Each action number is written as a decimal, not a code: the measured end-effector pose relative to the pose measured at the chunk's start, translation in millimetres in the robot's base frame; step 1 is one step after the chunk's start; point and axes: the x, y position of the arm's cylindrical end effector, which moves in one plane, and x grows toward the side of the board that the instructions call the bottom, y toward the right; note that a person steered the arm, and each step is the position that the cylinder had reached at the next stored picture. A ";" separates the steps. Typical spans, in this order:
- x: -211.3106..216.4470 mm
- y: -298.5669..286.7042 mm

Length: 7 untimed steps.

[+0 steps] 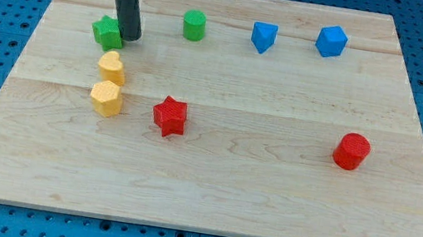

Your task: Place the green star top left to the yellow heart

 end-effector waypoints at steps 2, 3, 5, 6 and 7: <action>1.0 1.8; 19.9 15.6; 43.2 32.0; 43.9 95.6; 44.6 177.6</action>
